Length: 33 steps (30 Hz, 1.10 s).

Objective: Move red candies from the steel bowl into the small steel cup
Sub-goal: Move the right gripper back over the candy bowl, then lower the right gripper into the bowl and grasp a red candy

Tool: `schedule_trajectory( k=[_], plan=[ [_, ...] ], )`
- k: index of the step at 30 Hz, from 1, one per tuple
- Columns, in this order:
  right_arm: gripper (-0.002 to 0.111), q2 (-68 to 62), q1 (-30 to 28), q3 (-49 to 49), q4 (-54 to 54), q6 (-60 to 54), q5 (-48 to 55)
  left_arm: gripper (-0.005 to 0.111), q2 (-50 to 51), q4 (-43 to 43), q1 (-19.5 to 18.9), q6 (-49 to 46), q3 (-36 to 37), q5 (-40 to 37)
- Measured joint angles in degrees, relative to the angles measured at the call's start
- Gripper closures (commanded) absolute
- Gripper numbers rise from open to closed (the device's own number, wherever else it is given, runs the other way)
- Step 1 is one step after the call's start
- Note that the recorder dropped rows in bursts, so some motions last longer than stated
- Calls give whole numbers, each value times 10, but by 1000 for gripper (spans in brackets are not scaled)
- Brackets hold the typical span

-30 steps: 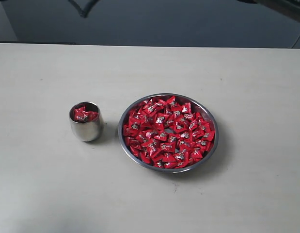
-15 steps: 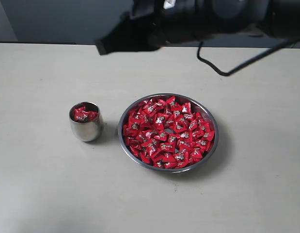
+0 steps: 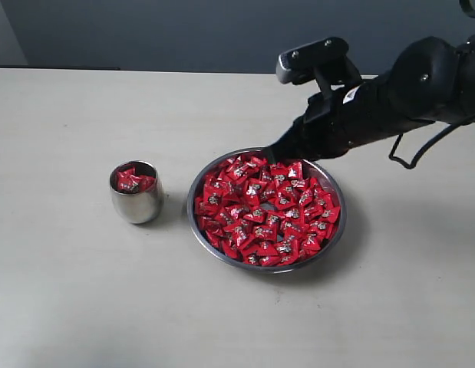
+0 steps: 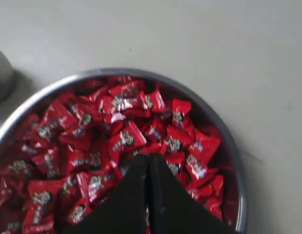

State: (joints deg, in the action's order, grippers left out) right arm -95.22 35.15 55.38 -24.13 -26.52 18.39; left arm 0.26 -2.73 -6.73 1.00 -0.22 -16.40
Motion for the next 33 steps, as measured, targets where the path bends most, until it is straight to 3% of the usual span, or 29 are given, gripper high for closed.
schedule_trajectory(
  k=[11, 15, 18, 20, 33],
  plan=[
    [109, -86, -5, 73, 7, 1, 144, 106, 0, 0, 0, 0, 0, 0],
    [108, -118, -5, 137, 85, 57, 215, 106, 0, 0, 0, 0, 0, 0],
    [86, -149, -5, 184, 113, 81, 269, 106, 0, 0, 0, 0, 0, 0],
    [78, -165, -5, 205, 116, 92, 295, 106, 0, 0, 0, 0, 0, 0],
    [78, -248, -5, 260, 117, 113, 343, 106, 0, 0, 0, 0, 0, 0]
  ],
)
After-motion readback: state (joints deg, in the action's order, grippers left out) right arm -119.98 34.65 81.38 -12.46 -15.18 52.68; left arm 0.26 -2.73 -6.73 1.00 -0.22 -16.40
